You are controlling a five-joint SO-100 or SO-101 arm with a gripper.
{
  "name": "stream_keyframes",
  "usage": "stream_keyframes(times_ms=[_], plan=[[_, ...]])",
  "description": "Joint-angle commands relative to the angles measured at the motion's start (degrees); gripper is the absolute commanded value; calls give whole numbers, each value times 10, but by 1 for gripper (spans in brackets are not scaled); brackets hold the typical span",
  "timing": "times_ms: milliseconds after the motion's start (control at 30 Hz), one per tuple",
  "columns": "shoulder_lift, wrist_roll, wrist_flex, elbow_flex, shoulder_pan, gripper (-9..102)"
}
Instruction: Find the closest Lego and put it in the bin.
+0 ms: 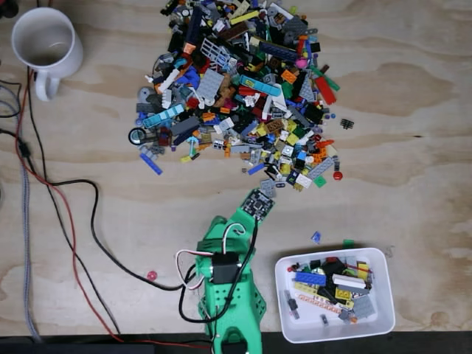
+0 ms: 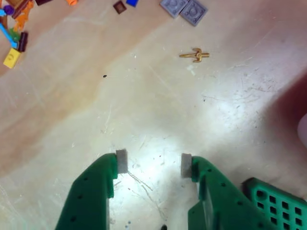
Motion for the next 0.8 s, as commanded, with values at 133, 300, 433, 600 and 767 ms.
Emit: stream_keyframes(times_ms=[133,300,433,600,767], plan=[[35,26,-18,24,-184,16],[-42,54,-111,65,-281,16],[-135,86,-194,91,-370,18],[-115,157,-291,165,-541,17],[-126,178,-294,169,-618,18]])
